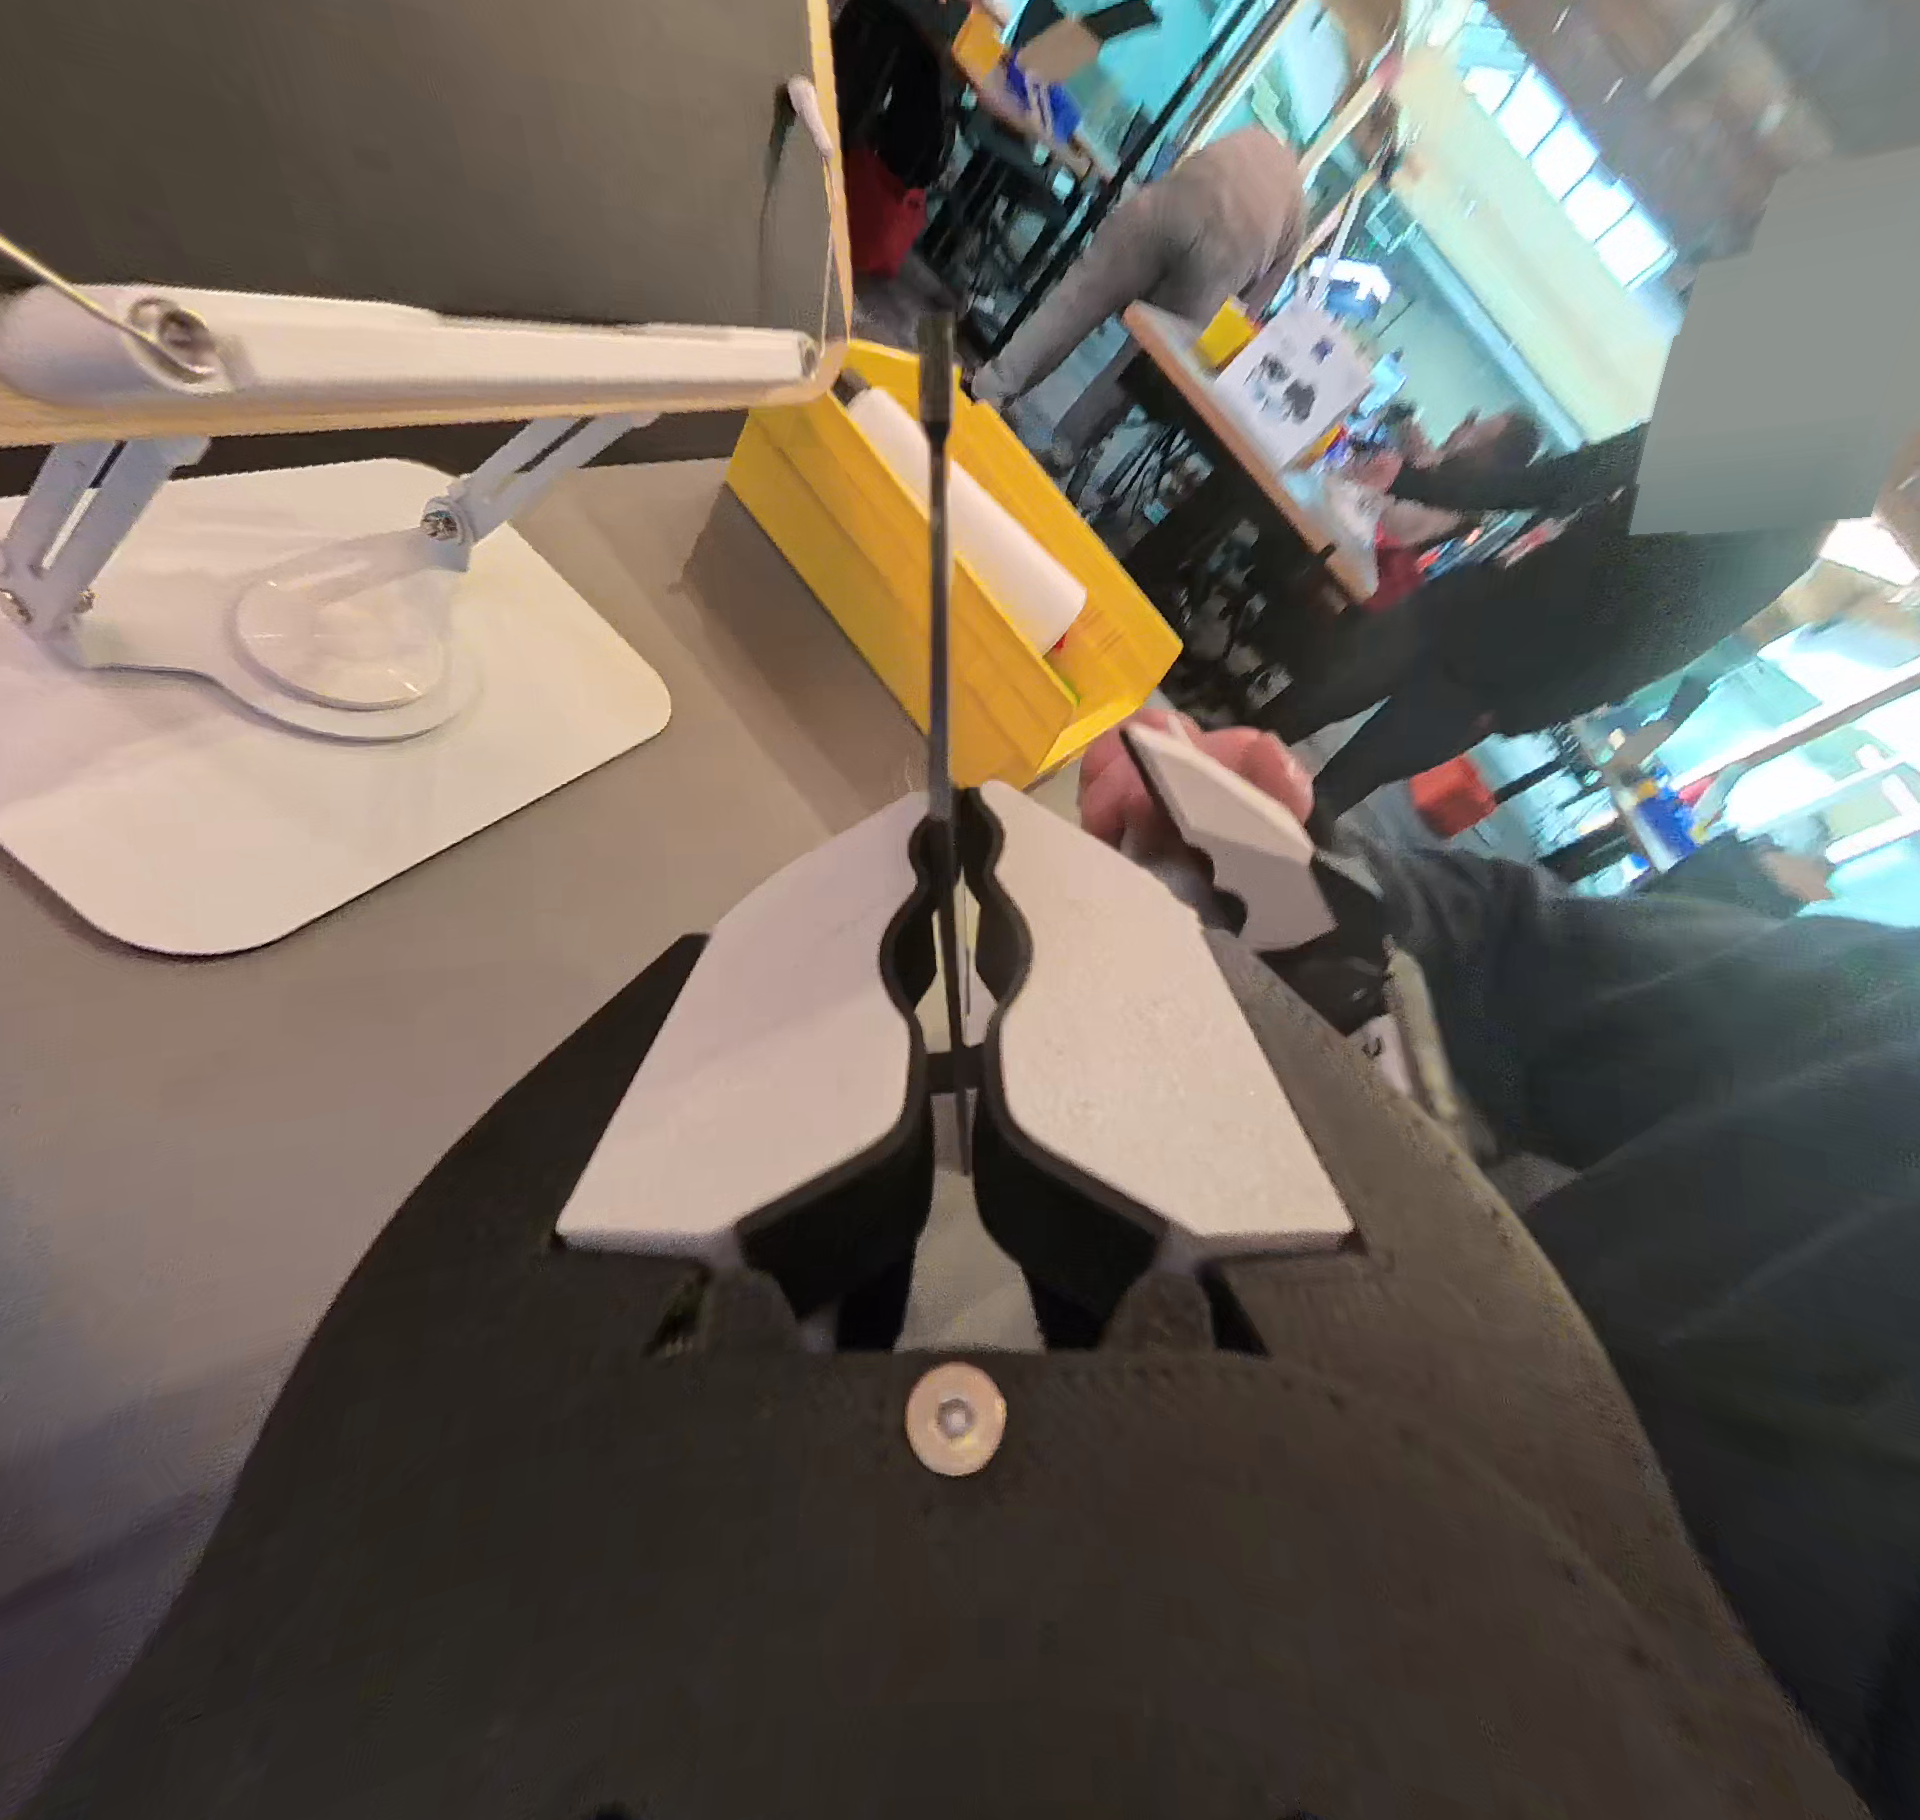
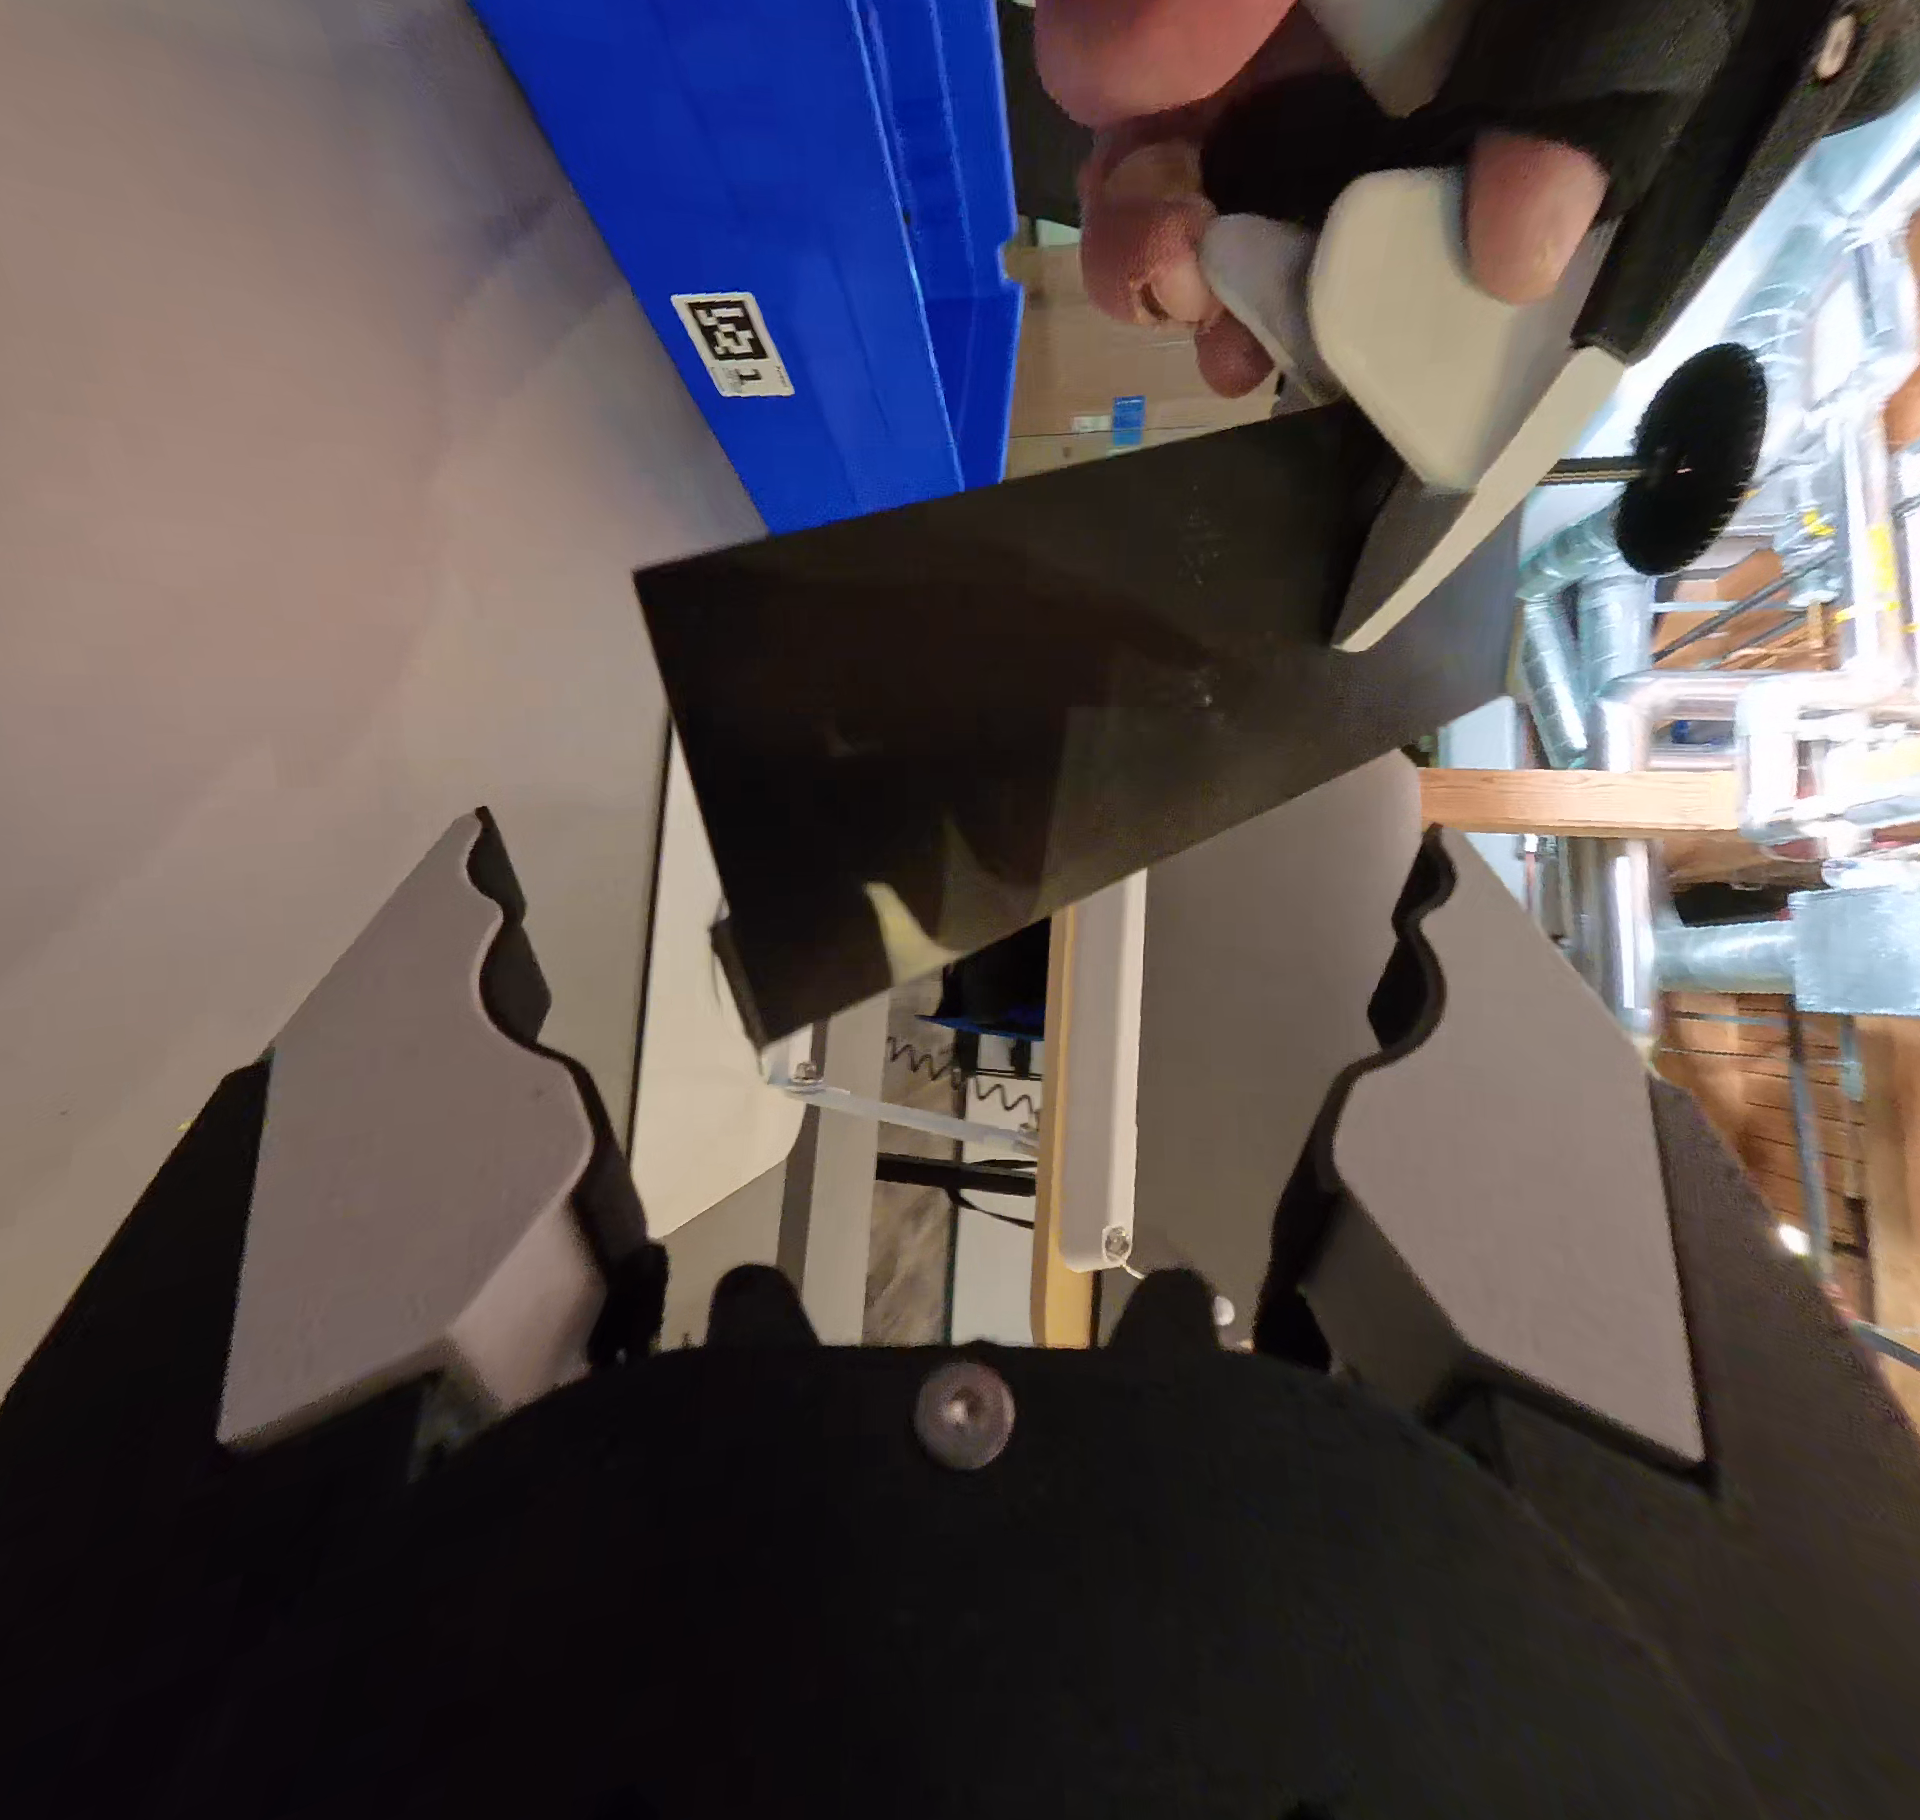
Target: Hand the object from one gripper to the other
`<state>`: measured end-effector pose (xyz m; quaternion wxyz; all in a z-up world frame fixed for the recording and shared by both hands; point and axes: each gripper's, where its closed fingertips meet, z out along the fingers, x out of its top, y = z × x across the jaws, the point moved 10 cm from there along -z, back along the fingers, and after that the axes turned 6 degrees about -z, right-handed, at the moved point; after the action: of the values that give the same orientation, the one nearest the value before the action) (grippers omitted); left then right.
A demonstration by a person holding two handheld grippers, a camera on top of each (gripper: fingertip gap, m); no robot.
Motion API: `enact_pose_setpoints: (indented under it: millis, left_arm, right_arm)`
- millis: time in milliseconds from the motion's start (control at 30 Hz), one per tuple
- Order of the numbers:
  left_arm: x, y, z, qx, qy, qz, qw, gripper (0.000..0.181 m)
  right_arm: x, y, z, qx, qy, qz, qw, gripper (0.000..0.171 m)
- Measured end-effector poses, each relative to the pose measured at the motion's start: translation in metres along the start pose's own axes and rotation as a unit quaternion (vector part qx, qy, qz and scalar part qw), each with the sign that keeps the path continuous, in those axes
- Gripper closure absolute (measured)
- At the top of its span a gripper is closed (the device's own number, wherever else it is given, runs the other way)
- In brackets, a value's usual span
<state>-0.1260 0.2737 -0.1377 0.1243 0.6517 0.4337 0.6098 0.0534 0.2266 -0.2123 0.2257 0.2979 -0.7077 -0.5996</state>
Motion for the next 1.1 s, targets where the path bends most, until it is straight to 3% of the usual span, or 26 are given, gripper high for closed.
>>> enact_pose_setpoints:
  millis: [100, 167, 300, 467, 567, 700, 867, 900, 933, 1000, 1033, 1100]
  left_arm:
    - [-0.002, -0.002, -0.001, -0.013, 0.008, -0.018, 1.0, 0.179]
    - [-0.003, -0.002, -0.001, -0.024, 0.015, -0.029, 0.999, 0.18]
    - [0.003, -0.012, -0.008, -0.06, 0.037, -0.066, 0.995, 0.18]
    - [-0.009, -0.047, -0.007, -0.086, 0.1, -0.144, 0.981, 0.177]
    - [-0.018, -0.057, 0.0, -0.086, 0.099, -0.151, 0.98, 0.171]
    - [-0.018, -0.054, -0.003, -0.053, 0.107, -0.1, 0.988, 0.147]
    - [-0.016, -0.032, -0.014, 0.076, 0.074, 0.079, 0.991, 0.123]
    - [-0.017, -0.026, -0.014, 0.117, 0.073, 0.126, 0.982, 0.113]
    - [-0.017, -0.018, -0.016, 0.147, 0.079, 0.181, 0.969, 0.117]
    - [-0.019, -0.002, -0.017, 0.234, 0.078, 0.309, 0.918, 0.11]
    - [-0.02, 0.006, -0.016, 0.258, 0.079, 0.359, 0.894, 0.109]
    - [-0.025, 0.02, -0.009, 0.248, 0.059, 0.417, 0.873, 0.11]
  right_arm:
    - [0.004, -0.002, -0.001, -0.026, 0.012, -0.021, 0.999, 0.056]
    - [0.005, -0.003, -0.002, -0.029, 0.025, -0.033, 0.999, 0.094]
    - [0.003, -0.001, -0.005, -0.08, 0.048, -0.066, 0.993, 0.133]
    - [-0.004, 0.016, -0.012, -0.087, 0.059, -0.089, 0.99, 0.168]
    - [-0.01, 0.028, -0.017, -0.072, 0.06, -0.083, 0.992, 0.171]
    - [-0.02, 0.041, -0.022, -0.03, 0.047, -0.068, 0.996, 0.171]
    - [-0.032, 0.066, -0.027, 0.073, 0.047, 0.002, 0.996, 0.171]
    - [-0.036, 0.07, -0.026, 0.107, 0.035, 0.009, 0.994, 0.171]
    - [-0.04, 0.072, -0.023, 0.168, 0.017, 0.013, 0.986, 0.171]
    - [-0.045, 0.075, -0.02, 0.23, 0.014, 0.018, 0.973, 0.171]
    - [-0.046, 0.078, -0.019, 0.238, 0.021, 0.021, 0.971, 0.171]
    - [-0.047, 0.082, -0.017, 0.282, 0.033, 0.039, 0.958, 0.171]
